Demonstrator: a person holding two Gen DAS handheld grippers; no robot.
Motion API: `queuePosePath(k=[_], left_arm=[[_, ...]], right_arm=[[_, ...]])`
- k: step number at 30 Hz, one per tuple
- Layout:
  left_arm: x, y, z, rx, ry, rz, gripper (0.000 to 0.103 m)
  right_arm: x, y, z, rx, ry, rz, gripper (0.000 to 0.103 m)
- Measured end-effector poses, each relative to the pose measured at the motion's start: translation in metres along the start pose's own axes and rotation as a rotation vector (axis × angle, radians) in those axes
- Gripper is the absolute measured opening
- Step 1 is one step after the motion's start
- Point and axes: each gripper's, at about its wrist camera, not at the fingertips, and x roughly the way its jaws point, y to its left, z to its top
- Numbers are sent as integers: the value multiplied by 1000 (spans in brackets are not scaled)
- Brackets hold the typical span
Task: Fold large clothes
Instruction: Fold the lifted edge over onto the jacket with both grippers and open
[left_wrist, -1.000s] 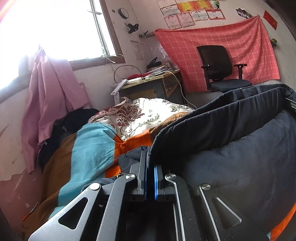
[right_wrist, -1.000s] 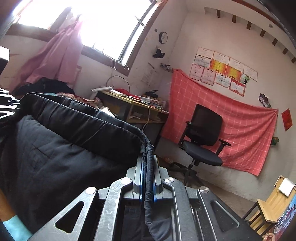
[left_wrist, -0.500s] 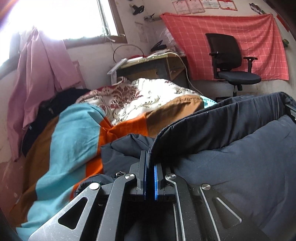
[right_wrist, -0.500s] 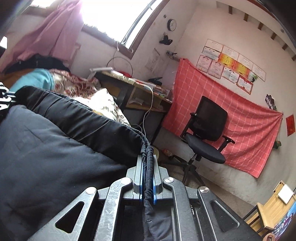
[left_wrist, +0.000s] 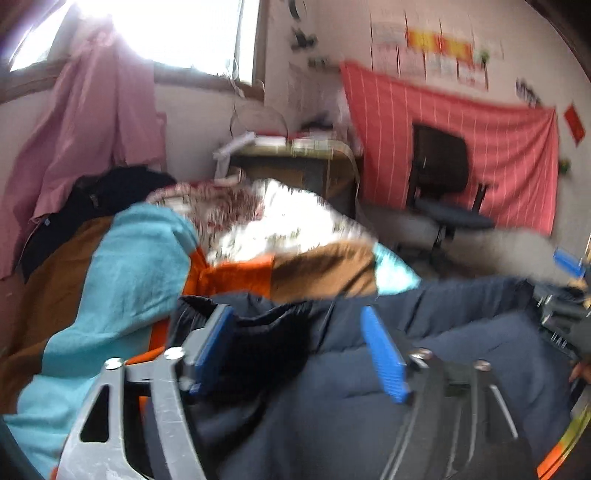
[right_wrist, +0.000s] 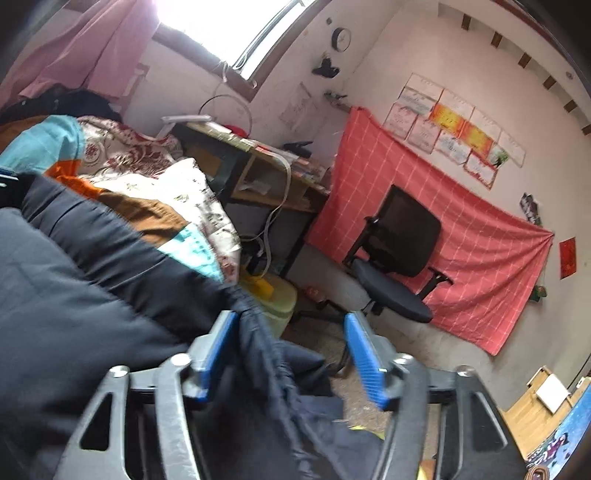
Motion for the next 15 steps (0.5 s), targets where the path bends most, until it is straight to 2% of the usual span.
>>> queuePosePath(k=[2,4,5,6,10,13,15], left_arm=[[-12,-6,3,-13,-24,-28,79],[-22,-14,2,-16,-37,-47,85],[-28,-19,-2,-16,-48,-60,87],[-33,-24,-7,-12,-55,-78,88],[-32,-42,-34,23,4,-116,88],[-19,-52,-48,67,57,-95,88],[-11,-54,-51,89,66,-83,88]], right_arm=[[-8,-16,3,76,3,15,73],[-18,-30,4,158,-4,31,84],[-24,-36,3,199,-13,38,93],[-32,-42,2,243,-27,54,97],[-69,-54,-11,387,-92,156,103],[-83,-42,-25,427,-71,261,103],[-83,-28,-32,403,-49,318,103]])
